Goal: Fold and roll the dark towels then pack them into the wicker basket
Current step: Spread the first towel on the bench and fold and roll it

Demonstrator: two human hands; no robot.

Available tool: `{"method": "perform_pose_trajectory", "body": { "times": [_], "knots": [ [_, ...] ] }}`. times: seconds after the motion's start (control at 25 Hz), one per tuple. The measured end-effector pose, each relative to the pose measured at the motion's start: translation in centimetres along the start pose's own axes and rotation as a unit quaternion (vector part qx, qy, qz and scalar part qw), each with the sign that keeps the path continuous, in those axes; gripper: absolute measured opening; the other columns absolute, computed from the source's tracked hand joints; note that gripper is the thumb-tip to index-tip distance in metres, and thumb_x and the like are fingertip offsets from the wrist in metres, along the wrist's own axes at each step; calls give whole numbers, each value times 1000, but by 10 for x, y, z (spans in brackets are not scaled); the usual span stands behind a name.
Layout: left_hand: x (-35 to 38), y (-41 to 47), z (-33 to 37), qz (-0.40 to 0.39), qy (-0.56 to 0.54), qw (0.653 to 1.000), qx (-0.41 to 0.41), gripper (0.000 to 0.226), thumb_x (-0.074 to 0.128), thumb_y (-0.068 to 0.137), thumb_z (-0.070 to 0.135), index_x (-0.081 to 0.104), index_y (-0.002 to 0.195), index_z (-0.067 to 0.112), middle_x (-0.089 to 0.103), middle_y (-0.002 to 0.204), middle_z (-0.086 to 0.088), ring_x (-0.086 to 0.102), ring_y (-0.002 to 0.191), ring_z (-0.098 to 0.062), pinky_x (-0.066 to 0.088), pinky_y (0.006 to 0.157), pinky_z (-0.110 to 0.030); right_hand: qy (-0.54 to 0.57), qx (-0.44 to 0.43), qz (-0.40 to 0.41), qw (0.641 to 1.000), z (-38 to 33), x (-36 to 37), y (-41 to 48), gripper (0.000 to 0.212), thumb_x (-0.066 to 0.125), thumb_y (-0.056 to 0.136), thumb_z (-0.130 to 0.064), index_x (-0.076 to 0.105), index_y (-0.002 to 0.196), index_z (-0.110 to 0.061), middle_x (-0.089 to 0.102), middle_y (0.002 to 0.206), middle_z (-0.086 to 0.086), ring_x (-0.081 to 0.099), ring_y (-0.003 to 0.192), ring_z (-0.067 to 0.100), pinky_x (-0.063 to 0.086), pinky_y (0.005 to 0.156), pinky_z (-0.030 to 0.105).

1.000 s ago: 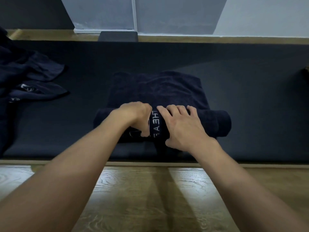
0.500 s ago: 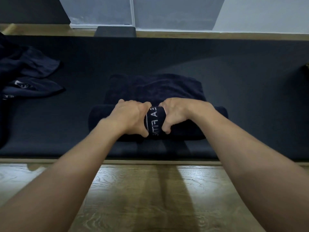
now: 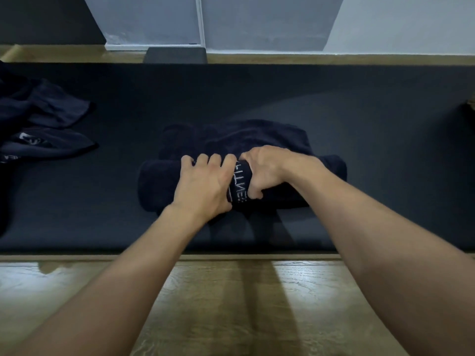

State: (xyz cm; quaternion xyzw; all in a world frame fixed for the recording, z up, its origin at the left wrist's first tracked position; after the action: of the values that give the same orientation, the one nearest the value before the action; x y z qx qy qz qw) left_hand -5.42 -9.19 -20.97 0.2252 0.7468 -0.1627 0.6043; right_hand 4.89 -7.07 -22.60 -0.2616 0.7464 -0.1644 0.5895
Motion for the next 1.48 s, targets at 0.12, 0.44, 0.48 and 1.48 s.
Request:
{"method": "perform_pose_trajectory", "body": {
  "times": [0.12, 0.44, 0.48, 1.48],
  "knots": [
    [8, 28, -13, -148, -130, 980, 12, 61, 77, 62, 47, 46, 109, 24, 55, 87, 9, 54, 82, -19, 39, 76, -37, 25, 4, 9, 1000, -1, -3, 1, 58, 83, 53, -30, 52, 103, -27, 61, 94, -9, 61, 93, 19, 50, 77, 40],
    [20, 56, -22, -246, -154, 957, -9, 77, 89, 51, 50, 46, 111, 29, 59, 103, 12, 55, 97, -18, 38, 90, -41, -177, 19, 253, 951, -6, -9, -17, 64, 75, 69, -29, 40, 122, -22, 56, 112, 0, 55, 102, 27, 36, 88, 44],
    [14, 49, -19, -176, -94, 980, -19, 83, 87, 53, 54, 43, 118, 27, 57, 108, 7, 54, 102, -22, 36, 92, -45, -142, 15, 220, 965, -2, -16, -11, 57, 76, 67, -29, 42, 113, -23, 57, 104, -3, 56, 98, 25, 35, 84, 42],
    [7, 72, -18, -252, -142, 956, 50, 74, 86, 52, 43, 49, 114, 27, 62, 94, 9, 61, 90, -19, 43, 82, -37, 26, 39, -35, 998, 12, -28, 13, 71, 90, 49, -39, 58, 110, -25, 67, 106, -5, 65, 91, 20, 56, 85, 40]
  ]
}}
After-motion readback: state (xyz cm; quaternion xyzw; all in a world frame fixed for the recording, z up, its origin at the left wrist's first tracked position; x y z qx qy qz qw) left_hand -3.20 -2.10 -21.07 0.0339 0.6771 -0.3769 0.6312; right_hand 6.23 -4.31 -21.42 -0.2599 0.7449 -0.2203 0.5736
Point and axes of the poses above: each hand's wrist, its own y-axis towards the middle knuckle, its own x-axis out of the palm, z = x × y, the point moved 8 cm from there along y, towards the middle knuckle
